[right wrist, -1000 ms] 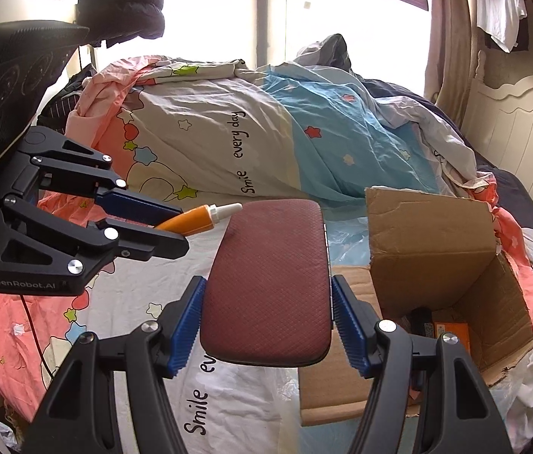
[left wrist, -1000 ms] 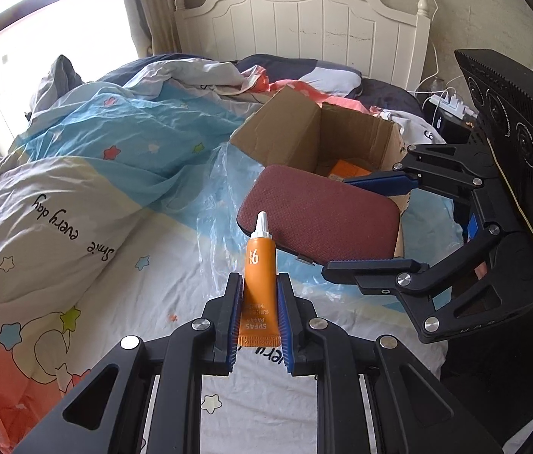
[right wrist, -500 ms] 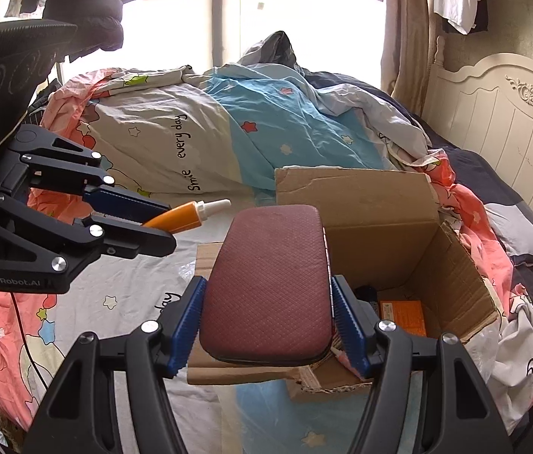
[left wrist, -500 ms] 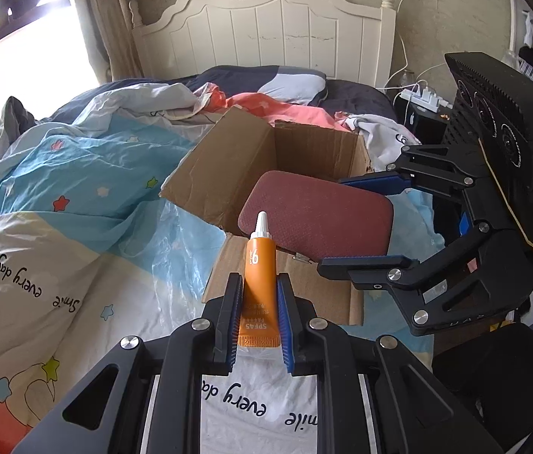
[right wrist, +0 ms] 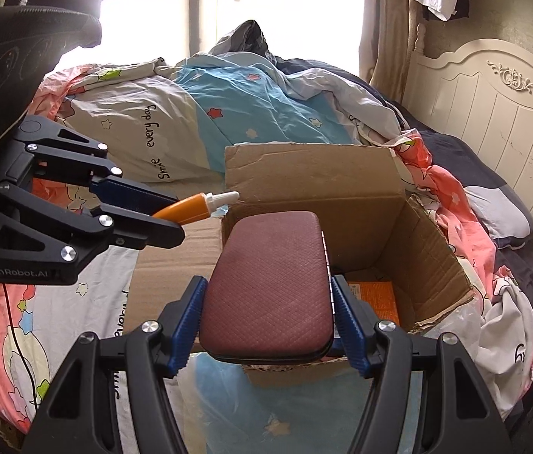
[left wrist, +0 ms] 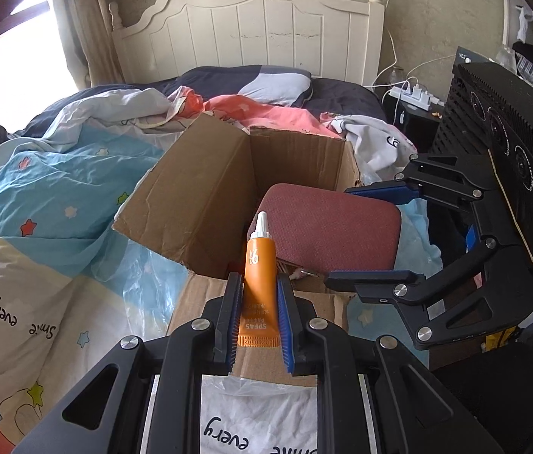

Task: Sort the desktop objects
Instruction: 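Carry the red case and orange tube with both tools over the cardboard box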

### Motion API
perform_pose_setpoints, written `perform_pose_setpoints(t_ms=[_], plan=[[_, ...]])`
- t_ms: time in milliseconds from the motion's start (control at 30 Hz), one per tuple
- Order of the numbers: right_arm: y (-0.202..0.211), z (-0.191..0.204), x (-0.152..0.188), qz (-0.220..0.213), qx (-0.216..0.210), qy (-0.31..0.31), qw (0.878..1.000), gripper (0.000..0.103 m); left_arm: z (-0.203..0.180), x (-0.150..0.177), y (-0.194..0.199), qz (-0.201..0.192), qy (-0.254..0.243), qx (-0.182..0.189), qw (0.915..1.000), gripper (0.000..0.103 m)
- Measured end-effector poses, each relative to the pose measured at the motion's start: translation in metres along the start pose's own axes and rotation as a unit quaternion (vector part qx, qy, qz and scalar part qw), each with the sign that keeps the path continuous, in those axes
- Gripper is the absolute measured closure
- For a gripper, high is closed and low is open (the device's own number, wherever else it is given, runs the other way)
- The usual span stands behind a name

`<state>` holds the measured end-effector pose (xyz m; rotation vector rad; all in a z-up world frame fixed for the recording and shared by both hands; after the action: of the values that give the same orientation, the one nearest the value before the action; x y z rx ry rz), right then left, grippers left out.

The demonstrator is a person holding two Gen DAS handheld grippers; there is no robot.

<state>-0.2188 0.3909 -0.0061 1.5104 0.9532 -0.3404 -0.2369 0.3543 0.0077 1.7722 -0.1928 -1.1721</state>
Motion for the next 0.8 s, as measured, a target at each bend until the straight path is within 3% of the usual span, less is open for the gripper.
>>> perform_pose_setpoints(t_ms=[800], plan=[[-0.025,-0.036,0.011,0.011,0.012,-0.017,1.000,0.042,-0.001,-0.007,-0.036,0.010,0.003,-0.004,0.9999,0.085]])
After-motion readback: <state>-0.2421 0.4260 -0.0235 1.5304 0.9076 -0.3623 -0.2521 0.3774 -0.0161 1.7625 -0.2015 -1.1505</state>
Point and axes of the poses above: each gripper's, at about its wrist camera, not at the fingertips, and y roughly against the way its jaws point, z to its left, x to its underside, the point moved 10 cm from there along -y, roughly the way its jaws point, and after that the axes turned 12 degrees about y, right-handed, at the moved point
